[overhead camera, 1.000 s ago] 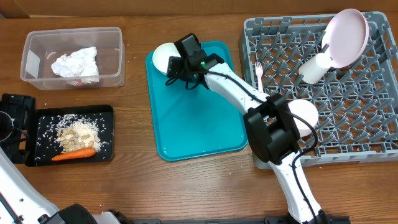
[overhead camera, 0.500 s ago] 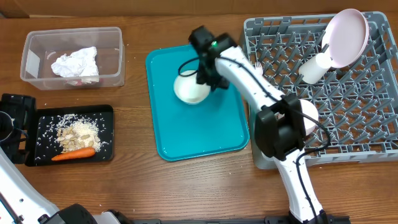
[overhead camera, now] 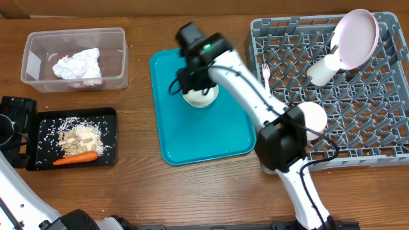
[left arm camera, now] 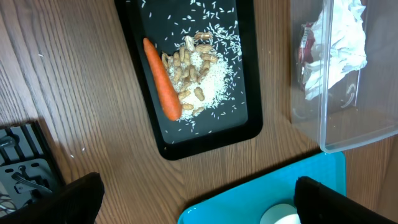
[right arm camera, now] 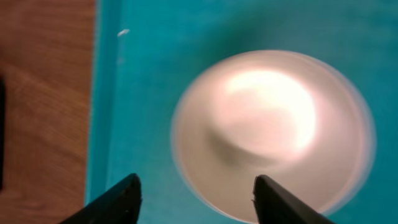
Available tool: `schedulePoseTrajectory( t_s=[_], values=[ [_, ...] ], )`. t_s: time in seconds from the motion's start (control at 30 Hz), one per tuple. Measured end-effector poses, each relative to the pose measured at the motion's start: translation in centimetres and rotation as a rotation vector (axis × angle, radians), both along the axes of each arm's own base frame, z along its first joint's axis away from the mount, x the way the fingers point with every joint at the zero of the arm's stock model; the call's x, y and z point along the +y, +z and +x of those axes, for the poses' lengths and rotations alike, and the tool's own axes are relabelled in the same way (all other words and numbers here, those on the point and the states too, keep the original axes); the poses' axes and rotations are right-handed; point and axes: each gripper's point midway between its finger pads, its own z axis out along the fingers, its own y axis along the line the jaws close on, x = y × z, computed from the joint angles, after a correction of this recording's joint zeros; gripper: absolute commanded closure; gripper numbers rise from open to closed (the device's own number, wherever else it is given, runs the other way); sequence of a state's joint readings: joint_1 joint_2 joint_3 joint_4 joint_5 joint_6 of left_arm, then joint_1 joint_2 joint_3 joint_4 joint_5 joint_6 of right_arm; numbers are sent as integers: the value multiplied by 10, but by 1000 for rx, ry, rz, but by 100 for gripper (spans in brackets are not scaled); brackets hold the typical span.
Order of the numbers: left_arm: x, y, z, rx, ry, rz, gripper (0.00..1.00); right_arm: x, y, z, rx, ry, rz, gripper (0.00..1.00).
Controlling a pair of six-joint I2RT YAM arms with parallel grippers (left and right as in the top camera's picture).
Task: Sort waste into correct bins and load items into the dishwasher rack
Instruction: 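Lift the white bowl and carry it to the rack's right side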
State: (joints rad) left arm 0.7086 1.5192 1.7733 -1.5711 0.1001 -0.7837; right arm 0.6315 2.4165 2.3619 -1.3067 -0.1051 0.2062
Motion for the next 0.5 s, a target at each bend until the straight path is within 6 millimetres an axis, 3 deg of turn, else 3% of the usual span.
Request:
schedulePoseTrajectory(
  t_s=[0.1, 0.2, 0.4, 0.5],
  values=[
    [0, 0, 0, 0, 0, 0, 0, 23, -8, -15, -28, 100, -11, 32],
    [0, 0, 0, 0, 0, 0, 0, 30, -22, -20, -43, 143, -35, 32],
    [0, 0, 0, 0, 0, 0, 0, 11, -46, -10, -78, 100, -126, 32],
    [0, 0, 0, 0, 0, 0, 0, 3, -49, -4, -100, 71, -158, 43]
  ],
)
